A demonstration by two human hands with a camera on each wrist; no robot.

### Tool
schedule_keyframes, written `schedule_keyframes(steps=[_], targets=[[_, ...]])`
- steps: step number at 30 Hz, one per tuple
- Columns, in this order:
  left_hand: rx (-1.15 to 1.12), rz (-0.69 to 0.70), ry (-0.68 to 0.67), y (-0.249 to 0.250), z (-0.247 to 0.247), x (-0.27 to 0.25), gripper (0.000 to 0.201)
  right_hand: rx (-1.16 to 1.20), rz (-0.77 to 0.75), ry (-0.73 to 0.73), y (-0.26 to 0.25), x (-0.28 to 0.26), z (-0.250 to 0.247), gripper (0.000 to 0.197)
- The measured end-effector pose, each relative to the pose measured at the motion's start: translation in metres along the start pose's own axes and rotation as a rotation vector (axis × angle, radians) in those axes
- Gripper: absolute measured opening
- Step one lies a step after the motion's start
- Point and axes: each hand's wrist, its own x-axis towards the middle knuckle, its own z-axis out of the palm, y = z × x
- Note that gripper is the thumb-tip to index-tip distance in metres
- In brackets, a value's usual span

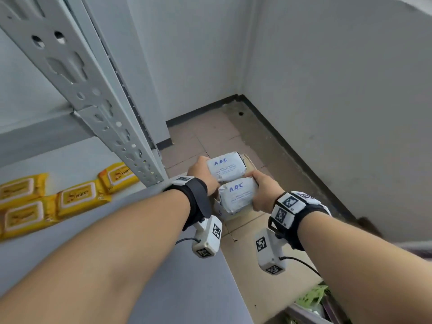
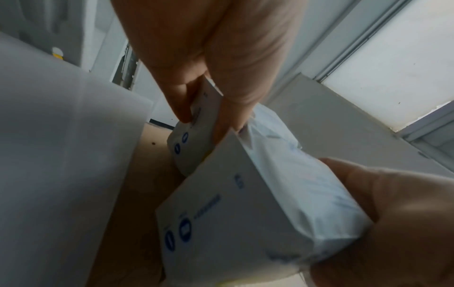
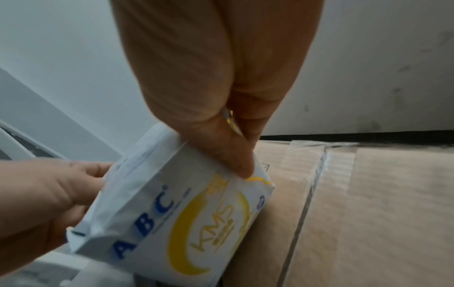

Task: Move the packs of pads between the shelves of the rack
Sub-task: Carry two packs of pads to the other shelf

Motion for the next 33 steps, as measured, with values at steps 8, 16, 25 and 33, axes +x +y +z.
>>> schedule_keyframes(steps=[8,16,25,33], targets=[[0.042,-0.019,-0.039,-0.004,0.001,0.001,0.066,0.018,0.056,0.044,0.004,0.005,0.015,0.051],[0.016,-0.030,-0.074,0.000,-0.055,-0.040,0.066,-0.091,0.170,0.026,-0.051,-0.021,-0.013,0.076],[-0.119,0.114,0.105,-0.022,-0.223,-0.129,0.036,0.072,-0.159,0.109,-0.221,-0.116,-0.006,0.043],[-0.199,0.190,0.307,-0.101,-0.417,-0.252,0.029,0.185,-0.336,0.229,-0.386,-0.240,0.046,0.041]])
